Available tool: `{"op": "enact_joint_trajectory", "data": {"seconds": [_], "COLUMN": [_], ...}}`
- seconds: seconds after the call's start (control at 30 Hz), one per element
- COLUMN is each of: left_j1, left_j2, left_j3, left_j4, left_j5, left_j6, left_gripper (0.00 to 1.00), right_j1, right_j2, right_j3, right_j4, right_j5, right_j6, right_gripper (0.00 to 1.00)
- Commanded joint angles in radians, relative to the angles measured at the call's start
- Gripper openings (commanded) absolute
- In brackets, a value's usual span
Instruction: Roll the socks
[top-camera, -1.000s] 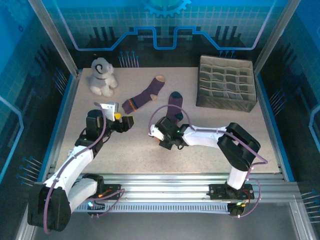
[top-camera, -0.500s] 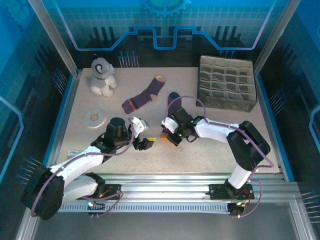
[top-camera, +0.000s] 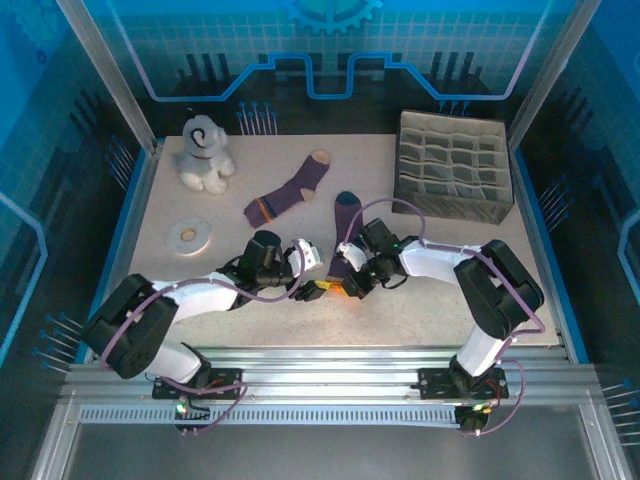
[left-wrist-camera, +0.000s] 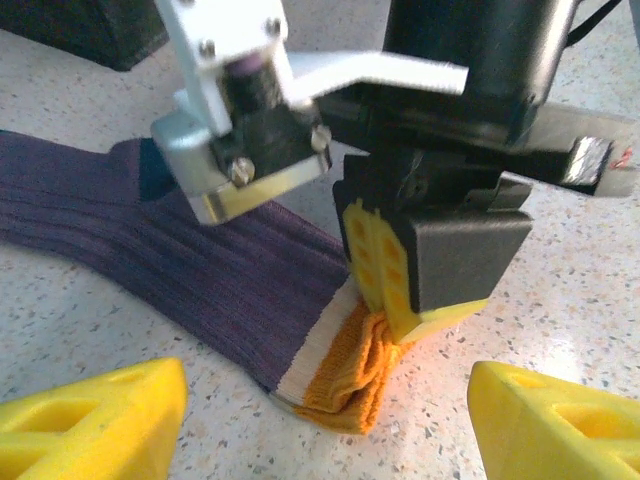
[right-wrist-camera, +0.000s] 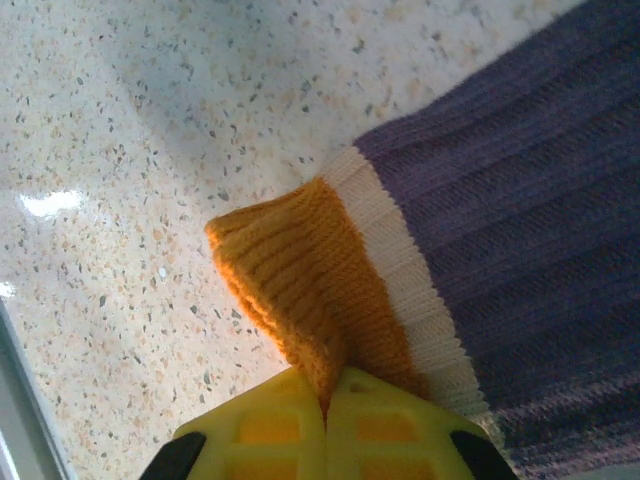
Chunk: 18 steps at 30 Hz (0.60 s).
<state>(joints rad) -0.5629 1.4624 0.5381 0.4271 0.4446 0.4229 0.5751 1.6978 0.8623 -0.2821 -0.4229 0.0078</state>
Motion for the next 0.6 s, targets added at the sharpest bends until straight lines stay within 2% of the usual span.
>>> {"op": "enact_joint_trajectory", "data": {"seconds": [0.0,0.37,0.57], "left_j1": [-0.008,-0.012,-0.017], "left_j2": [0.057,0.202,0.265], "left_j3": [0.041,0.068,0.079], "left_j4": [0.083,0.137,0.161], "left_j5": [0.058,0.107,0.137], "left_j6": [0.027,0.039,0.04], "left_gripper": [0.74,0.75,0.7], "right_j1": [-0.03,-0.04,-0.047], "right_j2": [-0.011,-0.006,-0.016], "right_j3": [-0.018,-0.025,-0.026], "right_j4": [0.01,0.015,0.005], "right_j5": [-0.095,-0.117,-0.117], "right_j6": [0.029,0.041,0.054], "right_gripper": [0.0,0.0,0.0]}}
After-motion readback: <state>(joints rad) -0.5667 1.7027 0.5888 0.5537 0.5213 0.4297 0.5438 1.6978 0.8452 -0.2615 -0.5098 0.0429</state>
